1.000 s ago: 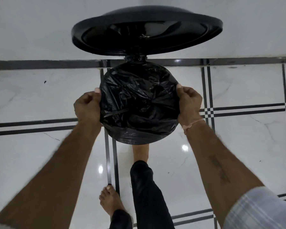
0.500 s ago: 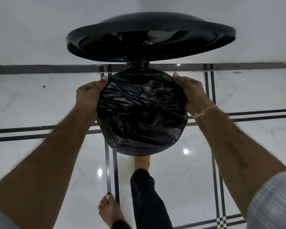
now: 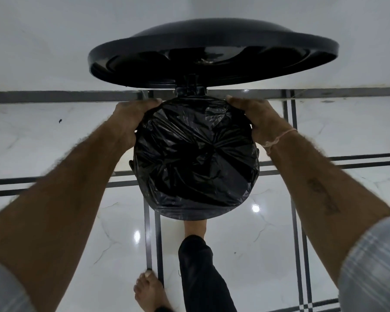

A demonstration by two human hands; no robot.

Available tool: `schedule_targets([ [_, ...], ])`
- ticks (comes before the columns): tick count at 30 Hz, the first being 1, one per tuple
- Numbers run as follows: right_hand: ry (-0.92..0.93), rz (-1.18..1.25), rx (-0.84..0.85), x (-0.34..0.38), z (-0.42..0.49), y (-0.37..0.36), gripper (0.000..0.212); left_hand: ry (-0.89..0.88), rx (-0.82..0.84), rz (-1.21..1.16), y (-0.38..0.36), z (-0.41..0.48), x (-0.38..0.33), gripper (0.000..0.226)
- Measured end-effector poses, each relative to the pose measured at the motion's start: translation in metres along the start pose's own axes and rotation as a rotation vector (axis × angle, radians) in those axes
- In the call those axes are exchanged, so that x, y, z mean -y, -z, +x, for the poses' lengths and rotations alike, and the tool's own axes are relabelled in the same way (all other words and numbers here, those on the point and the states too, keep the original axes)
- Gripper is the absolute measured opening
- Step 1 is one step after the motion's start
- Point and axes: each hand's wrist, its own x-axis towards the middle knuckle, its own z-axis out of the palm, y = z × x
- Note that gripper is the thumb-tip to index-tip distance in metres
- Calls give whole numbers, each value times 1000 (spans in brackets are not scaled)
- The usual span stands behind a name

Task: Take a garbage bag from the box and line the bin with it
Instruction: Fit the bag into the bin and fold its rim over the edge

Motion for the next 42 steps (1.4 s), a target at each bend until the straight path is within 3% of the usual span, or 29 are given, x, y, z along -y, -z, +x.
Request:
schedule_targets([
  [7, -85, -125, -65, 6, 21, -12, 27, 214, 170, 99, -3, 16, -9, 24],
  [11, -51, -66, 16, -10, 5, 11, 32, 13, -102, -59, 1, -7, 5, 25],
  [15, -56, -43, -23, -18, -16, 17, 37, -217, -152, 62, 15, -33, 41, 35],
  [17, 84, -116, -159, -26, -16, 11, 35, -290, -172, 51, 17, -41, 52, 45],
  [19, 298, -363, -334, -49, -24, 6, 38, -313, -167, 33, 14, -51, 67, 47],
  [22, 487, -624, -421, -95, -56, 5, 42, -330, -233, -19, 14, -63, 92, 28],
  [26, 372, -254, -396, -108, -51, 22, 18, -253, -206, -94, 16, -61, 90, 36],
  [30, 340, -98, -266, -114, -53, 25, 31, -250, -235, -153, 11, -60, 93, 36],
  [34, 447, -206, -308, -148, -85, 19, 62, -298, -302, -82, 5, -68, 110, 27],
  [37, 496, -302, -345, -168, -93, 17, 73, -378, -338, 83, 6, -66, 118, 29],
  [40, 653, -762, -574, -161, -98, 2, 73, -438, -379, 208, 5, -67, 118, 32],
  [41, 794, -889, -553, -154, -101, -8, 67, -455, -386, 226, 4, -67, 118, 30],
  [42, 919, -983, -430, -146, -103, -21, 60, -467, -393, 237, 3, -68, 118, 28],
])
